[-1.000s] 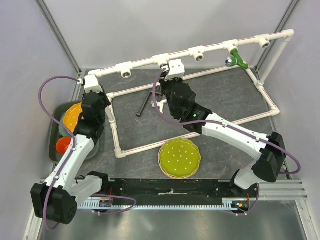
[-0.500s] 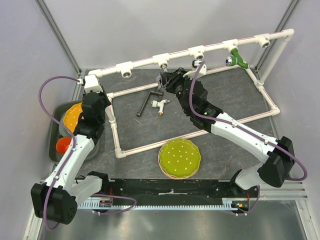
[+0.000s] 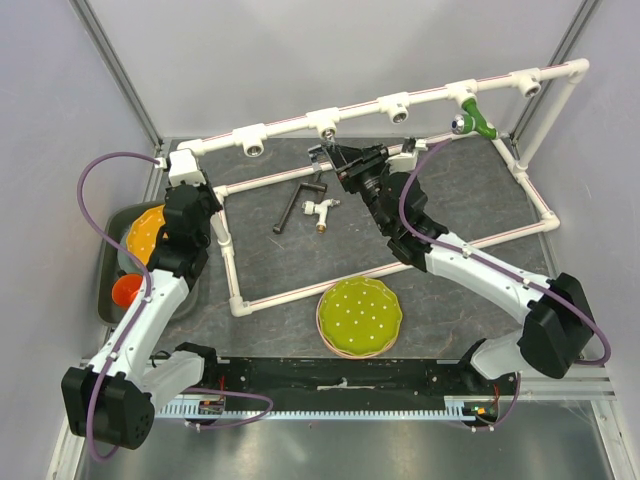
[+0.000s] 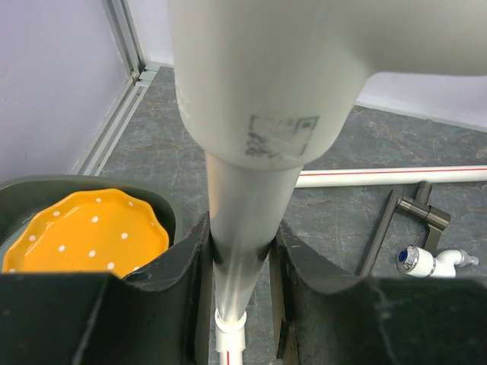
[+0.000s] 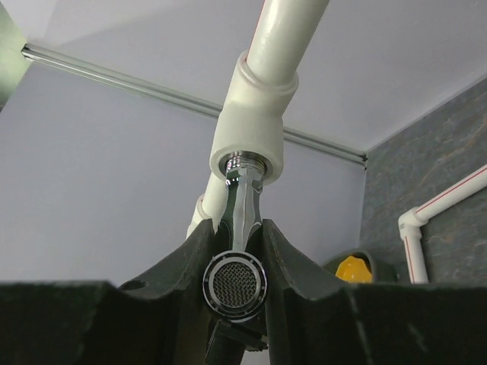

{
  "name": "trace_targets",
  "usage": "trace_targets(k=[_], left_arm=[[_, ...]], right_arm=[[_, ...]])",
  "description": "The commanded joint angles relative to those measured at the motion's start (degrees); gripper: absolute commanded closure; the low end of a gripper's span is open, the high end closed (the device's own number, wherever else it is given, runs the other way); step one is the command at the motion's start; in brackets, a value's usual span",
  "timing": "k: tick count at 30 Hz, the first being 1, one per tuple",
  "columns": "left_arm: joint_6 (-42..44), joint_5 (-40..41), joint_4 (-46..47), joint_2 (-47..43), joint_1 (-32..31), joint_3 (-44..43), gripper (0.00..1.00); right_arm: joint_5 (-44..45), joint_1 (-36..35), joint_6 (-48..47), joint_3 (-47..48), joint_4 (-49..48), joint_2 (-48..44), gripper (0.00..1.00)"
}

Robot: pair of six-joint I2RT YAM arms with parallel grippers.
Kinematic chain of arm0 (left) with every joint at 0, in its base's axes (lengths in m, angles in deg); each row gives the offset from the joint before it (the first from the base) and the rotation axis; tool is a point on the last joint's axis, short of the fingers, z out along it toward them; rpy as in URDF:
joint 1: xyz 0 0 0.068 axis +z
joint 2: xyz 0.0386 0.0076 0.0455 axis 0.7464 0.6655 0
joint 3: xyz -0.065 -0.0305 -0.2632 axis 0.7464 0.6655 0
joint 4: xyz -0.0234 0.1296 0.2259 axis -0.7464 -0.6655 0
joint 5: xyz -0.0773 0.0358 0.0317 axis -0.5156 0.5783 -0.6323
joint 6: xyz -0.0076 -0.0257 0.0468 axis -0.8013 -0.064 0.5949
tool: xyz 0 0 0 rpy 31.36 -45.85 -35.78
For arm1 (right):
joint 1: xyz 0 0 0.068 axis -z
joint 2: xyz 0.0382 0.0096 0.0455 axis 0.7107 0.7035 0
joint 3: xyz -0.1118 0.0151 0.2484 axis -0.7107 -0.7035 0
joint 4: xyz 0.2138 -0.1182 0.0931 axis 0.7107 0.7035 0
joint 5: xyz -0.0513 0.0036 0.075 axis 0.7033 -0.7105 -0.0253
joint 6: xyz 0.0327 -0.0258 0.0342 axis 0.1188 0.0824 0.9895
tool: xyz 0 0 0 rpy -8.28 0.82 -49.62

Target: Install the water faucets

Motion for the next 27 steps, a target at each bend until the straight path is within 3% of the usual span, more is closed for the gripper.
trace_targets(k=[1, 2, 5, 8, 16, 23, 27], left_arm=[[-5.6, -0.3, -0.3, -2.7, -0.5, -1.5, 0.98], [-5.7, -0.3, -0.3, -2.8, -0.5, -1.6, 0.98], [-5.7, -0.3, -0.3, -2.8, -0.5, -1.6, 0.98], [-5.8, -0.5, -0.3, -2.9, -0.5, -1.5, 0.98], [-5.8, -0.5, -0.3, -2.5, -0.4, -1.4, 0.98], [-5.9, -0.7, -0.3, -2.3, -0.5, -1.6, 0.98], [-6.0, -0.8, -0.3, -2.3, -0.5, -1.6, 0.98]], right_arm=[[2.6, 4.6, 7.4, -0.7, -8.0, 1.9, 0.64], [2.2, 4.7, 6.0, -0.6, -8.6, 1.6, 0.47], [1.7, 4.7, 0.0, -0.2, -7.7, 0.3, 0.19], [1.5, 4.7, -5.1, -0.4, -6.4, -1.5, 0.02], [-0.8, 4.8, -18.8, -1.4, 0.5, -8.0, 0.02], [-6.6, 4.6, -50.3, 7.4, 19.9, -15.2, 0.02], [-9.7, 0.8, -77.8, 17.1, 37.0, -13.5, 0.02]])
